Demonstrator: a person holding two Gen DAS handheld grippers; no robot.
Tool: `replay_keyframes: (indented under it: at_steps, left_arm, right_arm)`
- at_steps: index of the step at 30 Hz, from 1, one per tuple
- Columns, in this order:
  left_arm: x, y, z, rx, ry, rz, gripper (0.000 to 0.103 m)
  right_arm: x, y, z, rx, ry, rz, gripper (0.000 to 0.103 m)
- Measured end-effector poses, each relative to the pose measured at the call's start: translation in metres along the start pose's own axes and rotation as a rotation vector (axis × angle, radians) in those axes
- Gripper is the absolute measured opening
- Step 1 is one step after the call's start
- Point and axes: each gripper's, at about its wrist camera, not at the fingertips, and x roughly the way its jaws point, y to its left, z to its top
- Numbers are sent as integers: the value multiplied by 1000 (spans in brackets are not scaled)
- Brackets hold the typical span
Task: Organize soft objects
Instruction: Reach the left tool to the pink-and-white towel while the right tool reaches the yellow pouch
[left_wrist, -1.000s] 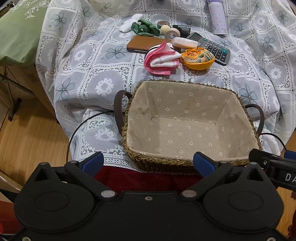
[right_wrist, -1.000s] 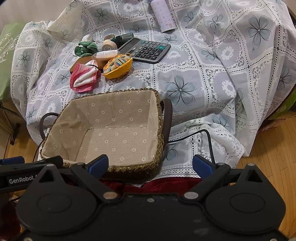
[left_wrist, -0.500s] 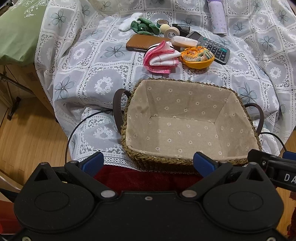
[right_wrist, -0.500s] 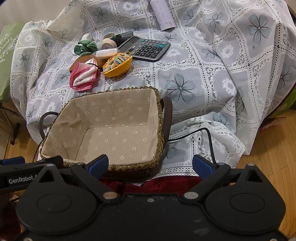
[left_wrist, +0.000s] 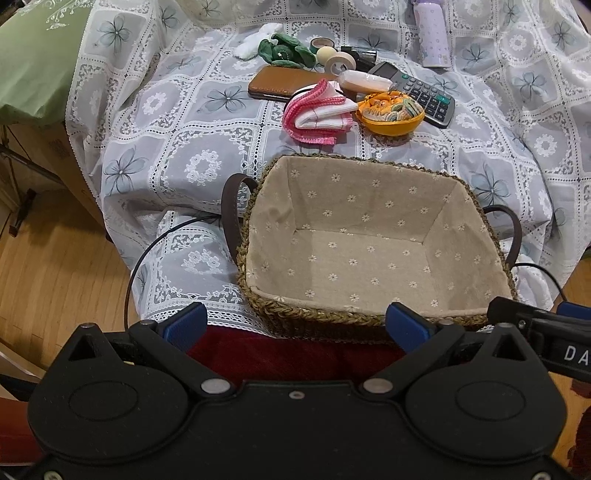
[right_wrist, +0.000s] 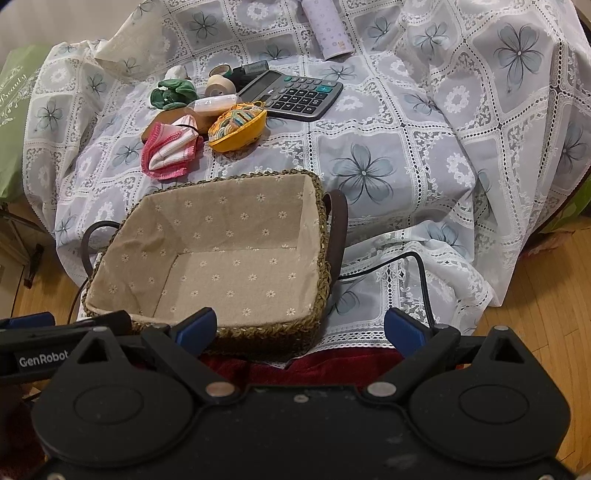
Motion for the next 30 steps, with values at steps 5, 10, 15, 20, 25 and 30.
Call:
replay_keyframes:
  at_steps: [5,10,15,20,25,30]
  left_arm:
    - [-10,6,0,-34,-54,-16,100]
    - [-16,9,1,-52,-114,-25,100]
    - [-14,12,4,-83,-128,-27,100]
    - [-17,15,9,-103,-168,-25,99]
    - [-22,14,15,-92,-205,-50,99]
    - [-25,13,23,-82,-258,-50,99]
  right_arm:
    - [-4,-5,0,28,-18,29,98]
    - [-7,-10,0,63,-56,62,98]
    - [-6,-10,1,69,-69,104,97]
    - [-12,-8,4,59,-122,109,98]
    - [-12,-6,12,66,-105,183,98]
    - [-9,-3,18,60,-116,180,100]
